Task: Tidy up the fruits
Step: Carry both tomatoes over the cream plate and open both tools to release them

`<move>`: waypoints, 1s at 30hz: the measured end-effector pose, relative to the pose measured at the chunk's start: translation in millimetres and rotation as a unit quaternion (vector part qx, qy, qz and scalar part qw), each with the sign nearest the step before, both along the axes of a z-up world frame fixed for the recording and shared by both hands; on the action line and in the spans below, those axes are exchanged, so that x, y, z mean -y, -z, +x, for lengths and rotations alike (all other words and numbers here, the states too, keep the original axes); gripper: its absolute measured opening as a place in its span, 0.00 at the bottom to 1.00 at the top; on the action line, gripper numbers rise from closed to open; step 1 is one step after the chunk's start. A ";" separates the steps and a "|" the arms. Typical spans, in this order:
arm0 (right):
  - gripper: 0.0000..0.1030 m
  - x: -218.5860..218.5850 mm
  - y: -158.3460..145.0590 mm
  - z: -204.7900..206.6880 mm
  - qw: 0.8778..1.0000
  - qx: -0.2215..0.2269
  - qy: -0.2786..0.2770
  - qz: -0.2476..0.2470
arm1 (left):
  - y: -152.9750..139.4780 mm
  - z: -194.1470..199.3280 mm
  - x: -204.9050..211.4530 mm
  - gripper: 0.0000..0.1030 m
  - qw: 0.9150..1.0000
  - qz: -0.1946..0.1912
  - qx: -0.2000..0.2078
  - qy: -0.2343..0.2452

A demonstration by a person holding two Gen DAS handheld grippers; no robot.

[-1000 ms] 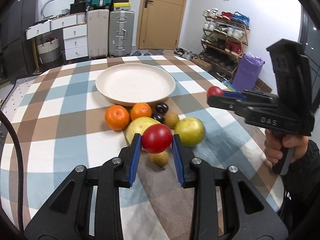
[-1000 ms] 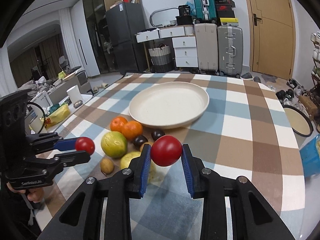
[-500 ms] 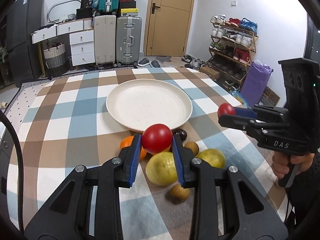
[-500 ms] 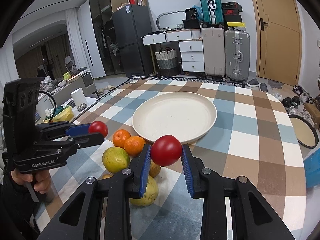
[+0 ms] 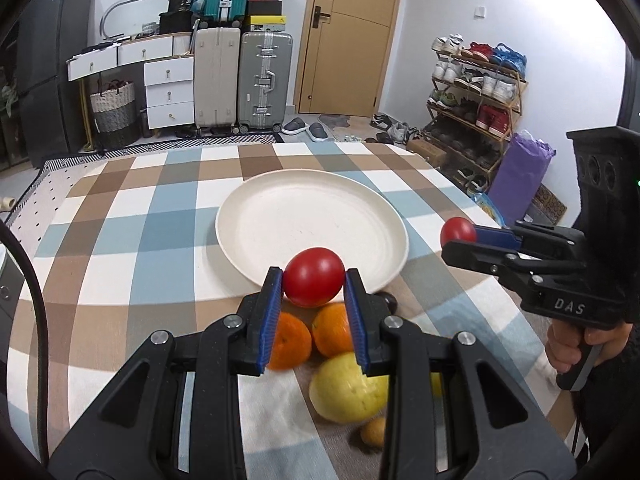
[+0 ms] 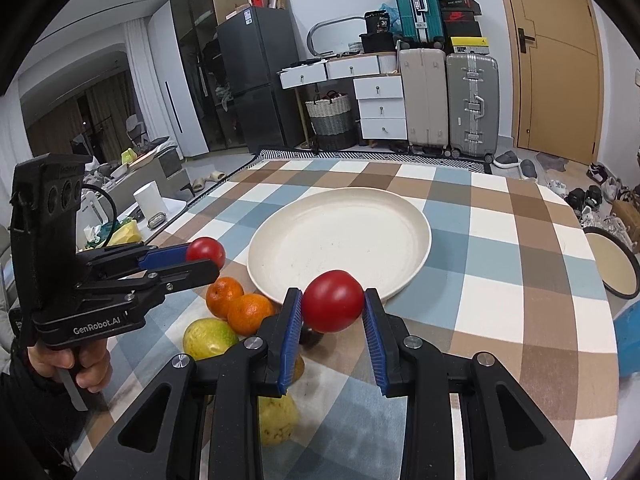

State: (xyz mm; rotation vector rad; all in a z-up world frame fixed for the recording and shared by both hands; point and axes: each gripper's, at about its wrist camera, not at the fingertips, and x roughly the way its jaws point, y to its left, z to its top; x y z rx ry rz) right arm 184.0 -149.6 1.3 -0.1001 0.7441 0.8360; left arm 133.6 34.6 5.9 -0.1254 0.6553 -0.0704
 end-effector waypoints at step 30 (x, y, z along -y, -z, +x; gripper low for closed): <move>0.30 -30.6 36.4 42.1 0.998 -0.053 0.002 -0.020 | 34.3 56.5 -21.2 0.27 0.999 0.009 -0.028 -0.017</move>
